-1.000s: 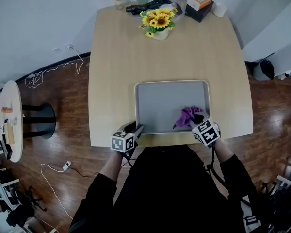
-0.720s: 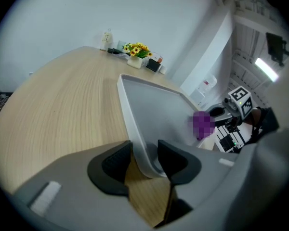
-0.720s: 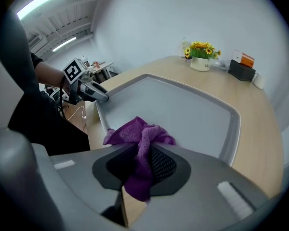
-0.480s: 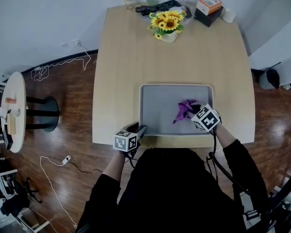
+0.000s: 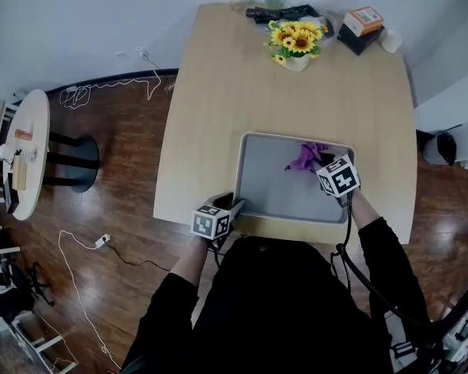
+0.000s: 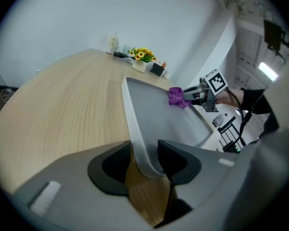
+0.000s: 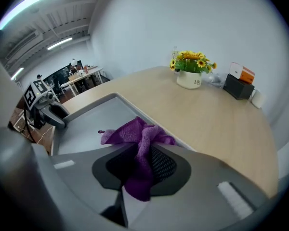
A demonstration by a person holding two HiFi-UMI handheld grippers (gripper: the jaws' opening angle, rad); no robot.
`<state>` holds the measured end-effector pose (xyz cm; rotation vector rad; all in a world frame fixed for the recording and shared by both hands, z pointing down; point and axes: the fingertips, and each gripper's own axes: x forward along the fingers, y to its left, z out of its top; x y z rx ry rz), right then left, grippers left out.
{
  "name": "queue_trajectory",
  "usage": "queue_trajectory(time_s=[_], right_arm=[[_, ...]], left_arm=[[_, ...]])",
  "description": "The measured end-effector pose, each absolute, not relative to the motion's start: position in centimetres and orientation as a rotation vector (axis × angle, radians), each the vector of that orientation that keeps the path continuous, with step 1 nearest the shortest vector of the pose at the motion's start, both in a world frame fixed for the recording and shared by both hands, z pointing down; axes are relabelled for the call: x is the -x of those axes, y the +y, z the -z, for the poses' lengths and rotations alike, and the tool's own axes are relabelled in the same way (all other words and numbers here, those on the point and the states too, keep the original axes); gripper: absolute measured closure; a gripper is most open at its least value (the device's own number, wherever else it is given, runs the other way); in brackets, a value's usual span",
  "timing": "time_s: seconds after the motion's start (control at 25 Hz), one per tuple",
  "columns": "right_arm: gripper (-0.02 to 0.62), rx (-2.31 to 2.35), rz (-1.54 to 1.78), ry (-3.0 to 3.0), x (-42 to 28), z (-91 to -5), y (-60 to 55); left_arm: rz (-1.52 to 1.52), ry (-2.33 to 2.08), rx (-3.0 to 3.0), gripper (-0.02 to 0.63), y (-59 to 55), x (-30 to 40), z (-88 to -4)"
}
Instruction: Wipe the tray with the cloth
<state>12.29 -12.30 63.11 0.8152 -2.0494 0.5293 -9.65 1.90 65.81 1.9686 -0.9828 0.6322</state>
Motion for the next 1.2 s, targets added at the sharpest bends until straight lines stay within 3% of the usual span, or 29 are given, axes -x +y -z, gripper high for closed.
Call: queue_trajectory(time_s=[0.48,0.76,1.2], right_arm=[[0.522,-0.529,-0.511,-2.133,-7.3,-63.0,4.1],[0.52,-0.417,-0.503,-2.144,-8.0,-63.5,2.2],[0.518,-0.593,-0.398,-2.052,-8.0,-63.2,-14.2]], left_arm=[[-0.624,-0.986,-1.975,0.445,1.8,10.2,-65.8],[-0.629,-0.988,-1.973,0.445,2.1,9.4,-65.9],[-0.596,-1.033,-1.956,0.445,1.7,9.3,-65.6]])
